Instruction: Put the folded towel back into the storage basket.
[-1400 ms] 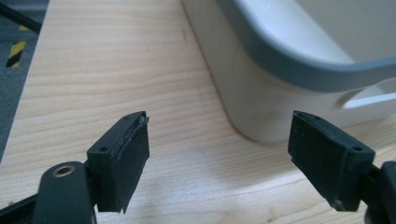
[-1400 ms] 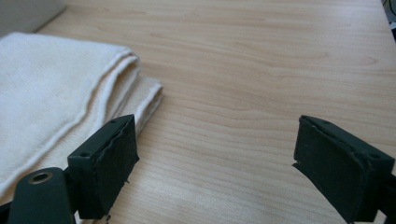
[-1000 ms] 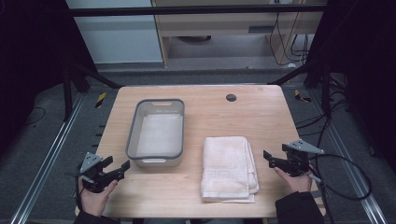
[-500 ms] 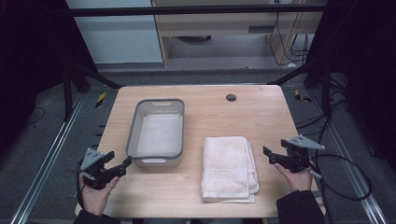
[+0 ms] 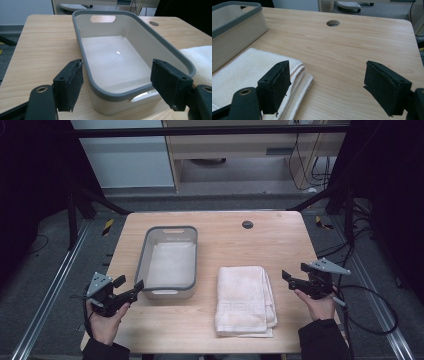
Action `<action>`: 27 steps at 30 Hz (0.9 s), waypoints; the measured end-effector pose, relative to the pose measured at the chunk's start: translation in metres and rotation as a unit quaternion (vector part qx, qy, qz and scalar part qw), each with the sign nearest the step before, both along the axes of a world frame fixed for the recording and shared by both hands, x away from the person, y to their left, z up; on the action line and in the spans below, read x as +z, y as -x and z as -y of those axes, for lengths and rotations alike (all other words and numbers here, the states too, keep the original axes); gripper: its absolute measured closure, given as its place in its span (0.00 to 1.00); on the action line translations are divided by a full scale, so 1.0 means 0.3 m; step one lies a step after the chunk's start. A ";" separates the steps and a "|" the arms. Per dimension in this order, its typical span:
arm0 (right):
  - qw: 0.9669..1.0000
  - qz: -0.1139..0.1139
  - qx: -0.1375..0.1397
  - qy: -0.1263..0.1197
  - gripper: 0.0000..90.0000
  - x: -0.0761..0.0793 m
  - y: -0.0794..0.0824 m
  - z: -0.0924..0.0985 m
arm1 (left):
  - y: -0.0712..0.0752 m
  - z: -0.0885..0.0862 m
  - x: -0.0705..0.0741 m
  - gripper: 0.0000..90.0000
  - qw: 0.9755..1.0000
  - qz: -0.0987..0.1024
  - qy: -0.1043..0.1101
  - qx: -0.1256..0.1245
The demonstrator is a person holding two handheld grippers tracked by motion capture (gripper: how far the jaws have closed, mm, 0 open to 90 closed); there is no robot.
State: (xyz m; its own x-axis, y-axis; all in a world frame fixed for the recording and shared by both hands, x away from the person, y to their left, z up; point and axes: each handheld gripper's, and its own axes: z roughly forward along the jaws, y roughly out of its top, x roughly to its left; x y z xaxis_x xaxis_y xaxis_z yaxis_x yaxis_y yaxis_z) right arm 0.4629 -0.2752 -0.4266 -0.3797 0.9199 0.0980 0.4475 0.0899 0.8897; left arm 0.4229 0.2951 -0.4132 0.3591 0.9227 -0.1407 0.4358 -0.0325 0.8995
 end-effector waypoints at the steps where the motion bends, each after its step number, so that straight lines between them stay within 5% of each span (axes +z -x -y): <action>1: 1.000 0.001 0.000 -0.001 0.23 0.004 -0.002 -0.002 | -0.003 0.007 0.005 0.28 1.000 0.003 0.000 0.000; 27: 0.998 0.019 0.041 -0.032 0.27 0.092 -0.030 -0.068 | -0.029 0.219 0.071 0.30 0.998 0.022 -0.013 -0.064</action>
State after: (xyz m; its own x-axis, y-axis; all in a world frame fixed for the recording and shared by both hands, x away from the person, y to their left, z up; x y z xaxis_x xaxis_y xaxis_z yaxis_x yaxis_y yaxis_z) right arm 0.4720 -0.2549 -0.3990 -0.4574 0.8782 0.1399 0.4061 0.0663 0.9114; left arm 0.4315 0.2295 -0.3919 0.4791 0.8721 -0.0994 0.3869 -0.1082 0.9157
